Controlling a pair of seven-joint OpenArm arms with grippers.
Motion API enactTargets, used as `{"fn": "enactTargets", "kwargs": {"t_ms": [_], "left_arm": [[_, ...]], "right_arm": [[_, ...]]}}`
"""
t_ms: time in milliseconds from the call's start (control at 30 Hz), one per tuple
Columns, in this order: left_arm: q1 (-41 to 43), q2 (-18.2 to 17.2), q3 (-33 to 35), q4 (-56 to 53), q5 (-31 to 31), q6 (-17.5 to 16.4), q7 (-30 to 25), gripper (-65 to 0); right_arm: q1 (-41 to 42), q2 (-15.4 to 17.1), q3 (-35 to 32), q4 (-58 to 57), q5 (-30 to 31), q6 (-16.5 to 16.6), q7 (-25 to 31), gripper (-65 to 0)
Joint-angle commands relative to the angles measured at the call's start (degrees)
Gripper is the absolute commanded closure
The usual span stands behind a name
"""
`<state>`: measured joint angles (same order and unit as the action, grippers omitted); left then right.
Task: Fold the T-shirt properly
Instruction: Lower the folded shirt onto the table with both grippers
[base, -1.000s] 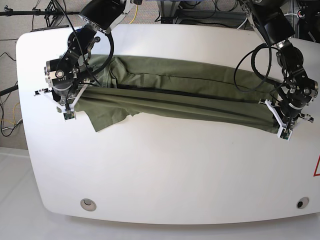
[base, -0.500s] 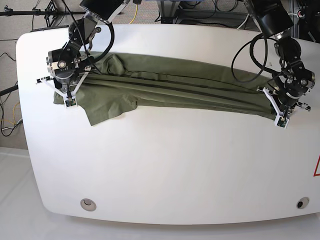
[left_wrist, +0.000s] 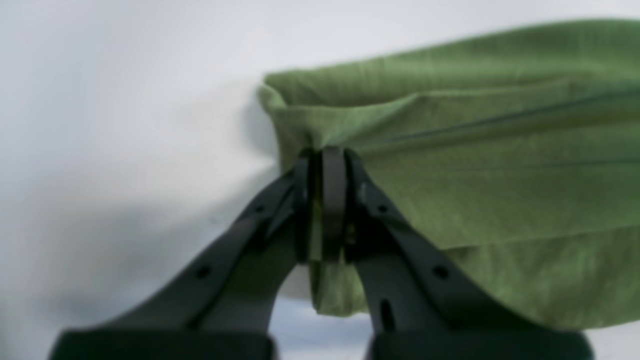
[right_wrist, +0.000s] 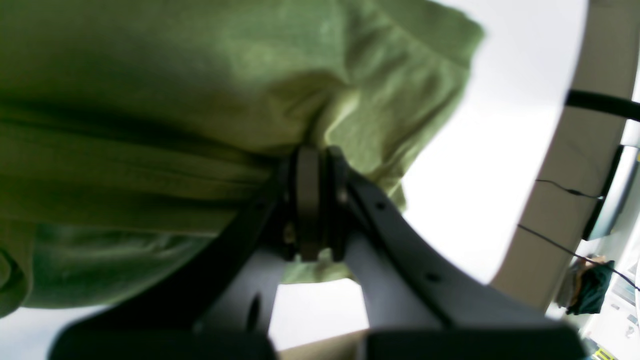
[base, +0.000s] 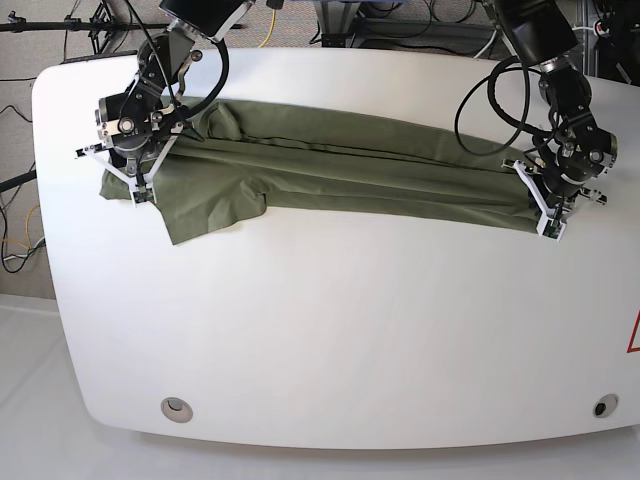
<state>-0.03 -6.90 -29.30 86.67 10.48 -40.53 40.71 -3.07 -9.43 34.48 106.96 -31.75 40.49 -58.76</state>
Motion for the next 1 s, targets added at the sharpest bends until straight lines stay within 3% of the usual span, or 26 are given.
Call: {"fn": "enactTargets", "kwargs": {"t_ms": [0, 267, 667, 833, 967], "left_arm": [[-1.0, -1.1, -0.3, -0.5, 0.0, 0.5, -0.9, -2.1], [-1.1, -1.1, -0.4, -1.9, -0.1, 0.5, -5.4, -2.1], [-2.2, -1.1, -0.4, -1.4, -0.1, 0.5, -6.6, -2.5], [-2.4, -1.1, -0.4, -1.4, -0.1, 0.5, -6.6, -4.3], [-2.9, -1.3, -0.4, -1.3, -0.1, 0.5, -6.6, -16.3]], "right_arm": [[0.6, 0.4, 0.6, -0.6, -0.9, -0.5, 0.3, 0.0], [1.0, 0.4, 2.8, -4.4, -0.6, -0.5, 4.7, 0.0], [2.1, 0.4, 2.5, -6.4, -0.9, -0.5, 4.8, -1.3], [2.2, 0.4, 2.5, -6.3, -0.8, -0.5, 4.8, -18.6], [2.2, 0.4, 2.4, -5.6, -0.7, -0.5, 4.8, -33.6]]}}
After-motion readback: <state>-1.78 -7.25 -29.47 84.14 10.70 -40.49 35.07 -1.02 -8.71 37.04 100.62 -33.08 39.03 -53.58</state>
